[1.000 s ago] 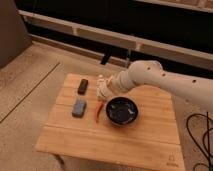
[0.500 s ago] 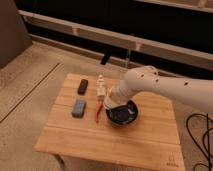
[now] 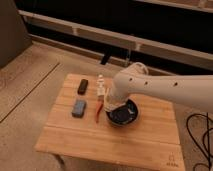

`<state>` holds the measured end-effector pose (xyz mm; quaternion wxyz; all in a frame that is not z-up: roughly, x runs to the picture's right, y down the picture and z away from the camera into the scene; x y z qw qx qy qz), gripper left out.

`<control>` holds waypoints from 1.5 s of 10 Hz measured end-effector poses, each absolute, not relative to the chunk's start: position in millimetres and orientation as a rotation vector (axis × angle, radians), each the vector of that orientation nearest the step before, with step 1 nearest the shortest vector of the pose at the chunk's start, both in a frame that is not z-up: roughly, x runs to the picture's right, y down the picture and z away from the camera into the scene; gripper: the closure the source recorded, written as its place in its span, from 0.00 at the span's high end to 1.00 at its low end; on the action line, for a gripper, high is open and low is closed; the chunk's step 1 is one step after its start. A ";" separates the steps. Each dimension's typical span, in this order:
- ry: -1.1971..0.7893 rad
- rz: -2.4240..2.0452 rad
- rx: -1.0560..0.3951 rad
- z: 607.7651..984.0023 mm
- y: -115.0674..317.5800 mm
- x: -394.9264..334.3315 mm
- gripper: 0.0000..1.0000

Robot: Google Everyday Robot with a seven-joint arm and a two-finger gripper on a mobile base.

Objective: Place the ceramic cup in the ceramic bowl

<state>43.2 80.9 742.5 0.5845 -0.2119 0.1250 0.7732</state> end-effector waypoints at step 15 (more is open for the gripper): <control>0.293 1.762 -0.461 815.5 102.2 96.3 0.80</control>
